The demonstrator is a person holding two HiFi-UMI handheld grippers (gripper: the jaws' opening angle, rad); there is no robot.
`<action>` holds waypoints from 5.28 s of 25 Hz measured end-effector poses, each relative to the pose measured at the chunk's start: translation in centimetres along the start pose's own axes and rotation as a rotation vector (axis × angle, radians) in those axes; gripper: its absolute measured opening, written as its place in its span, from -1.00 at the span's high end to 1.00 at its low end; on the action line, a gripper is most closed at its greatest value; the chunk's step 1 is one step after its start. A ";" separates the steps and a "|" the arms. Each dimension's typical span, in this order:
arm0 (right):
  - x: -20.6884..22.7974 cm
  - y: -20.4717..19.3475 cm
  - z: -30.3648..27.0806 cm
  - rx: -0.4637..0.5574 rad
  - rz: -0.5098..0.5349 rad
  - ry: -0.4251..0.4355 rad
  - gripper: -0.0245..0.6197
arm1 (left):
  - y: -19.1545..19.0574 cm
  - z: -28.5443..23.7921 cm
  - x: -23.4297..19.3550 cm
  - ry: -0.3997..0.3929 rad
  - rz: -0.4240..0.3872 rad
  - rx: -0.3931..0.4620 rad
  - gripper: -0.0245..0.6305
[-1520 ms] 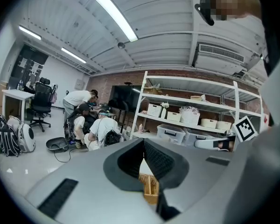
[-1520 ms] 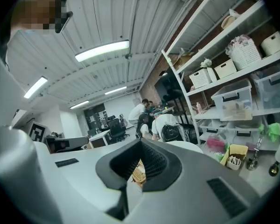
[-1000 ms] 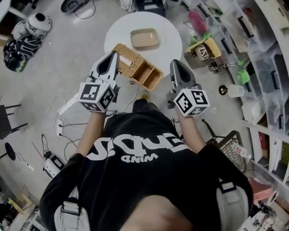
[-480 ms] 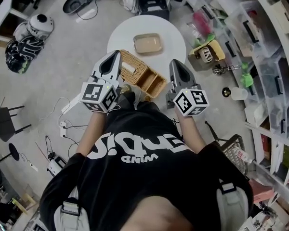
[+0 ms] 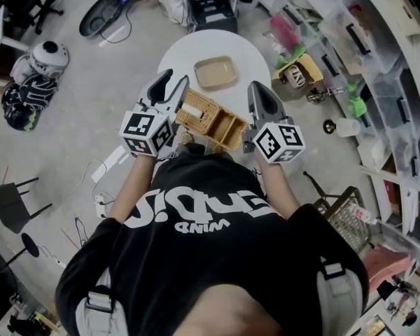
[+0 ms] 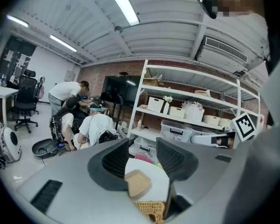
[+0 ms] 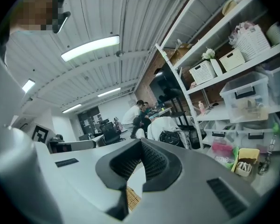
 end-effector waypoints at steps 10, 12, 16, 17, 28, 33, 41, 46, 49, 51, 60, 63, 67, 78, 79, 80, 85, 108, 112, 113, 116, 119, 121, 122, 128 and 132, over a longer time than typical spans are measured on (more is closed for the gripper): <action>0.2 -0.3 -0.8 0.005 -0.021 -0.065 0.93 | -3.4 -6.6 -3.6 -0.106 -0.004 -0.200 0.03; 0.5 -0.5 -0.8 0.004 -0.029 -0.080 0.93 | -4.3 -8.2 -4.2 -0.125 -0.001 -0.239 0.02; 1.2 -0.8 -1.2 0.004 -0.045 -0.110 0.93 | -6.2 -11.5 -5.7 -0.147 -0.022 -0.320 0.01; 1.4 -0.9 -1.3 0.002 -0.050 -0.118 0.93 | -6.7 -12.4 -6.1 -0.152 -0.029 -0.340 0.00; 3.4 -1.7 -3.2 -0.036 -0.095 -0.167 0.93 | -12.9 -19.5 -9.0 -0.236 -0.068 -0.578 -0.02; 4.5 -2.4 -4.3 -0.061 -0.116 -0.182 0.93 | -15.0 -21.8 -10.3 -0.249 -0.079 -0.646 0.00; 6.0 -3.0 -5.3 -0.083 -0.101 -0.229 0.93 | -18.5 -23.5 -11.3 -0.334 0.001 -0.746 0.09; 6.8 -3.6 -5.4 -0.101 -0.121 -0.245 0.93 | -18.8 -24.4 -11.9 -0.361 -0.025 -0.767 0.11; 7.1 -4.0 -5.5 -0.110 -0.133 -0.251 0.93 | -19.9 -24.5 -11.8 -0.380 -0.037 -0.801 0.13; 7.3 -4.1 -5.5 -0.114 -0.142 -0.255 0.93 | -20.4 -24.5 -11.6 -0.387 -0.021 -0.807 0.16; 7.7 -4.2 -5.8 -0.116 -0.148 -0.256 0.93 | -19.9 -24.3 -11.6 -0.383 -0.018 -0.797 0.36; 7.8 -4.2 -5.9 -0.117 -0.155 -0.256 0.93 | -19.6 -24.0 -11.6 -0.368 -0.040 -0.786 0.45; 7.7 -4.1 -5.8 -0.115 -0.159 -0.252 0.93 | -19.0 -23.5 -11.3 -0.354 -0.060 -0.780 0.58; 7.5 -3.7 -4.5 -0.099 -0.155 -0.239 0.93 | -16.2 -22.0 -10.8 -0.320 -0.027 -0.688 0.80; 7.5 -3.6 -4.3 -0.097 -0.153 -0.239 0.93 | -15.8 -21.8 -10.7 -0.315 -0.027 -0.672 0.80; 7.4 -3.6 -4.1 -0.095 -0.151 -0.237 0.93 | -15.2 -21.7 -10.5 -0.309 -0.029 -0.653 0.80; 6.9 -3.1 -3.0 -0.082 -0.131 -0.223 0.93 | -11.2 -20.9 -9.8 -0.269 -0.058 -0.550 0.80; 3.9 -1.0 1.4 -0.025 0.003 -0.162 0.93 | 3.4 -3.1 -2.1 -0.075 -0.015 -0.026 0.80; 3.4 -0.7 1.8 -0.005 0.042 -0.149 0.93 | 2.2 -1.4 -1.5 -0.038 -0.032 0.018 0.80; 3.4 -0.6 1.9 0.000 0.045 -0.148 0.93 | 1.7 -1.1 -1.4 -0.032 -0.030 0.024 0.80; 3.4 -0.5 2.1 0.015 0.046 -0.150 0.93 | 0.5 -0.9 -1.7 -0.010 -0.016 0.028 0.80; 3.7 -0.6 2.0 0.024 0.049 -0.150 0.93 | -0.4 -1.1 -2.1 0.008 -0.015 0.033 0.81; 3.7 -0.7 1.9 0.027 0.053 -0.149 0.93 | -0.9 -1.4 -2.4 0.017 -0.010 0.036 0.81; 3.7 -0.7 1.8 0.028 0.055 -0.148 0.93 | -1.1 -1.5 -2.6 0.023 -0.003 0.035 0.81; 3.8 -1.1 1.6 0.026 0.058 -0.154 0.93 | -2.0 -2.0 -3.3 0.044 0.038 0.027 0.81; 4.0 -1.5 1.9 0.020 0.050 -0.162 0.93 | -2.2 -2.3 -3.0 0.046 0.038 0.015 0.81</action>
Point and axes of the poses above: the fingertips, and each gripper's own axes: z backward along the fingers, x to its right, y out of its top, the point moved 5 cm from there along z, backward along the fingers, and after that the axes turned 6 degrees about -x, right-handed, at the moved point
